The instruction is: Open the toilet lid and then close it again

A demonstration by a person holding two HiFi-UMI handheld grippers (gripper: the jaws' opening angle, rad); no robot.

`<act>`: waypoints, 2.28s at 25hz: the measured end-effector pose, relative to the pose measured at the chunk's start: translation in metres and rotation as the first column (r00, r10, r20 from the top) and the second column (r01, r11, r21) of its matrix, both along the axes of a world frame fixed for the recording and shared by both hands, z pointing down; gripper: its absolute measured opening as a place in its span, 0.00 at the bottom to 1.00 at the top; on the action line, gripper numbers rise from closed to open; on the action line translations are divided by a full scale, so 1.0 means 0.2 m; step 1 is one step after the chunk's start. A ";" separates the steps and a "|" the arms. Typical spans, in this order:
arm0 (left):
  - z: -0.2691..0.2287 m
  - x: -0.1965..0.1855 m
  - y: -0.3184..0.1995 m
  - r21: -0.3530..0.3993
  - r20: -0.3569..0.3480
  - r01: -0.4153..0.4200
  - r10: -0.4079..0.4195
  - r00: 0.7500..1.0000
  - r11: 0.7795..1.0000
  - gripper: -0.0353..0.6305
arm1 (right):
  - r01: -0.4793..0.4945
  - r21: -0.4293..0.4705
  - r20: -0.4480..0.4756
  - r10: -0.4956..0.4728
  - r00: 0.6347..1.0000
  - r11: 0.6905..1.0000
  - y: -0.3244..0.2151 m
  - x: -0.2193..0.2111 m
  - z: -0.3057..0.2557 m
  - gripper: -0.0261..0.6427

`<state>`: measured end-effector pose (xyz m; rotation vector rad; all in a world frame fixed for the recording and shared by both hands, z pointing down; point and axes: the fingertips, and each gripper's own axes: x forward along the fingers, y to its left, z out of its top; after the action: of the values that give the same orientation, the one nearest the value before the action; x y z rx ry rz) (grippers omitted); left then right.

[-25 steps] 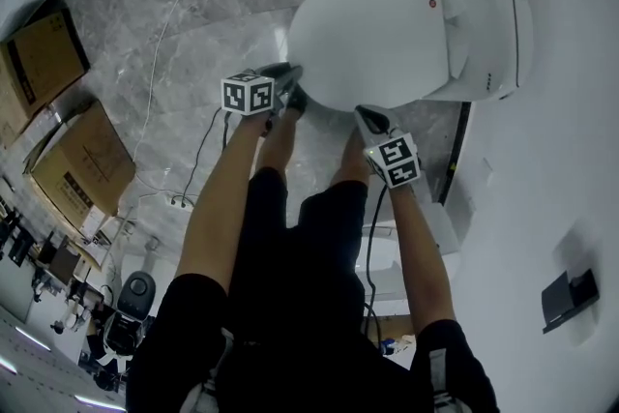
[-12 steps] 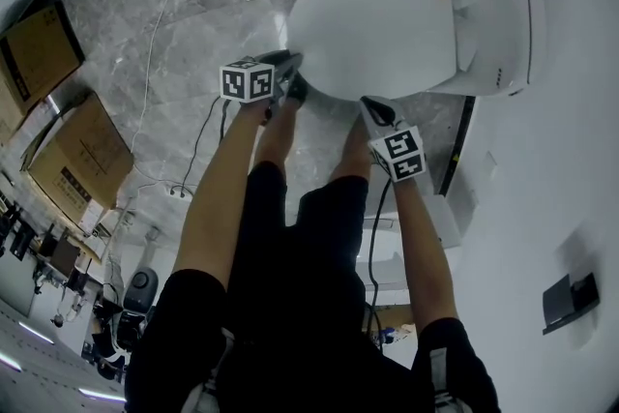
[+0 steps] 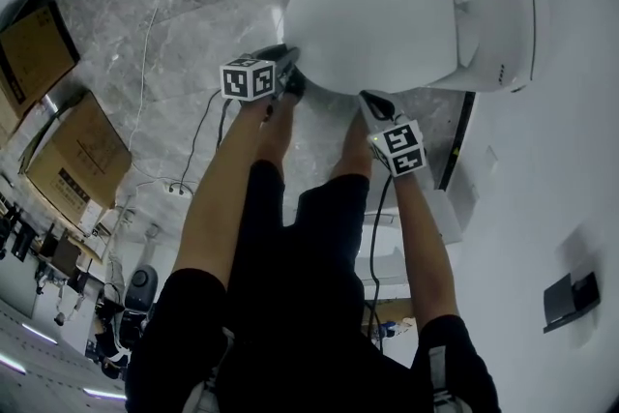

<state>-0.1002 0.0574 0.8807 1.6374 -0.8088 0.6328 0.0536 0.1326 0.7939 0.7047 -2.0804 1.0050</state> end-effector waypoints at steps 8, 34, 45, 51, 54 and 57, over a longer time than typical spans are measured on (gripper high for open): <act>0.08 -0.01 0.00 -0.025 0.041 -0.030 0.031 0.999 0.999 0.24 | -0.025 0.001 0.011 0.025 1.000 1.000 -0.02 -0.03 0.04 0.04; 0.10 -0.04 0.02 -0.035 0.205 -0.117 0.121 0.971 0.993 0.26 | 0.009 0.010 0.004 -0.009 1.000 1.000 -0.01 -0.03 -0.02 0.04; -0.37 0.00 -0.02 0.159 0.101 -0.206 0.191 0.976 0.966 0.07 | 0.036 0.072 -0.008 -0.035 0.999 0.997 -0.07 -0.05 -0.31 0.04; -0.79 0.11 -0.01 0.290 0.069 -0.327 0.322 0.944 0.899 0.07 | -0.013 0.111 -0.028 0.017 0.999 0.994 -0.09 -0.02 -0.56 0.04; -1.01 0.15 0.02 0.358 0.070 -0.410 0.414 0.908 0.839 0.07 | -0.045 0.123 -0.042 0.051 0.998 0.991 -0.08 -0.04 -0.68 0.04; -1.21 0.17 0.03 0.415 0.057 -0.454 0.476 0.878 0.788 0.07 | -0.025 0.151 -0.065 0.035 0.997 0.988 -0.07 -0.09 -0.81 0.04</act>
<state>-0.0654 0.0633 0.6381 2.2781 -0.5152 0.7933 0.0351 0.1185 0.6321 0.8369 -2.1080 0.8352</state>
